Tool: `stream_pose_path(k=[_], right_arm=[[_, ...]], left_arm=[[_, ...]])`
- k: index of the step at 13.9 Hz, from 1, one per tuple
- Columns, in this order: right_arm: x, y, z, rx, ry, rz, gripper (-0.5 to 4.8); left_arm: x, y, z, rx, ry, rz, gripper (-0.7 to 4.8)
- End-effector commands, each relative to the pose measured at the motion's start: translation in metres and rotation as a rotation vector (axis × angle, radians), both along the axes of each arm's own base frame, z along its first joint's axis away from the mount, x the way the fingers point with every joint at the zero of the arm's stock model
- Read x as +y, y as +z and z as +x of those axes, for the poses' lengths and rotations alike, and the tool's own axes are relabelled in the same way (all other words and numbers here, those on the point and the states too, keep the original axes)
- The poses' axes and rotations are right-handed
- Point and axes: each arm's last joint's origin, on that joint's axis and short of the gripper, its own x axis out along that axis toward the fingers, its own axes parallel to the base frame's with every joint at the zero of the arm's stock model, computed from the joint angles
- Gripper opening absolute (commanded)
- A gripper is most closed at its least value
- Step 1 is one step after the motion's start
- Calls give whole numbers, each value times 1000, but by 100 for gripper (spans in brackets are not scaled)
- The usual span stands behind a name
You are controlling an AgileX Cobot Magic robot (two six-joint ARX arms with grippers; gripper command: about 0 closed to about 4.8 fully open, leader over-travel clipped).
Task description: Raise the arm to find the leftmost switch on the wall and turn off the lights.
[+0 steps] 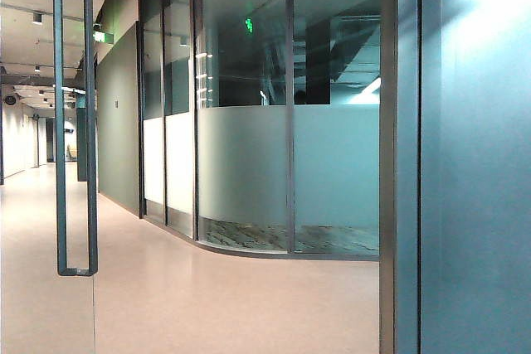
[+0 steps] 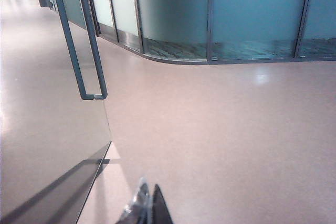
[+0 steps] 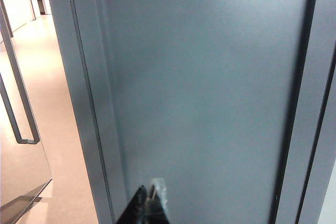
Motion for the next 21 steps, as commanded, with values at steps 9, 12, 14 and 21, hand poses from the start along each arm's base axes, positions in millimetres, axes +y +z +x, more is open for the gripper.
stream_pose_path(k=[9,12,14,21], right_arm=[[-7,-91,30,188,-123,-1,-1],[-7,-153,36,81,-127,-1,-1],[-7,-182,34,86,-122,55,-1],[-11,-202,29,98,-159,105,-1]], left_arm=[[0,2,0,-15,2,0,-5],[0,2,0,-14,3,0,-5],[0,2,0,-14,2,0,-5],[0,2,0,-14,2,0,-5]])
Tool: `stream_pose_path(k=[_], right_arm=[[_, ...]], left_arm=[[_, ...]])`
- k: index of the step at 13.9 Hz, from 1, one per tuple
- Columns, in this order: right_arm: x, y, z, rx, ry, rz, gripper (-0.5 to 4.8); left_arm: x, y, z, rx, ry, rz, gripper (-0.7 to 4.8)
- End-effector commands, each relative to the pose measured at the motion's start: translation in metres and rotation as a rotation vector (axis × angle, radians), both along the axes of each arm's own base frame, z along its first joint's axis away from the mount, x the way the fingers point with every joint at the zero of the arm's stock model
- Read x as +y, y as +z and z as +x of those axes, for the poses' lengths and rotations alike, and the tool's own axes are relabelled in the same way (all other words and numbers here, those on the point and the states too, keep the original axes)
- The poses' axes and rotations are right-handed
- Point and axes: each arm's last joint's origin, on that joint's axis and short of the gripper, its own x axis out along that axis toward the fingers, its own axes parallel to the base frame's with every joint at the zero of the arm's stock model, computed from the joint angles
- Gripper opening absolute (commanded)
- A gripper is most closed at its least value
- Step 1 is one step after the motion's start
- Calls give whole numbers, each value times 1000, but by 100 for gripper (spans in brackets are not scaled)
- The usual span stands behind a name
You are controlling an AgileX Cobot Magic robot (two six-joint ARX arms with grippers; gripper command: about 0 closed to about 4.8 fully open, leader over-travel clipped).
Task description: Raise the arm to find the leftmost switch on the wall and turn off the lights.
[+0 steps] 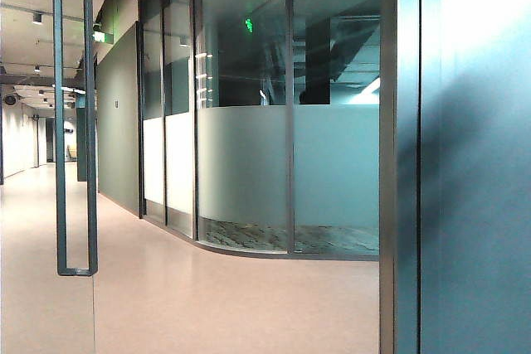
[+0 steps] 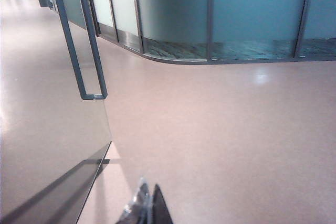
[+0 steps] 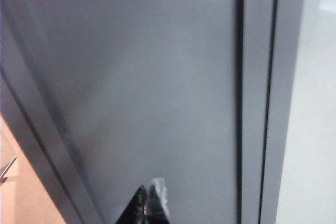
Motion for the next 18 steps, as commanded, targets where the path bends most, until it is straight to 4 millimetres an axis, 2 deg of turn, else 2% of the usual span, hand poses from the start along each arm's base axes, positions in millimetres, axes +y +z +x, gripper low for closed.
stream_pose_path(k=[1,5,18], right_arm=[[0,3,-3,-41,-2,-7,-1],[3,4,-4,-53,86,-7,-1],[3,6,-4,-71,79,-11,-1]], left_arm=[[0,2,0,-14,2,0,-5],[0,2,0,-14,2,0,-5],[0,2,0,-14,2,0,-5]])
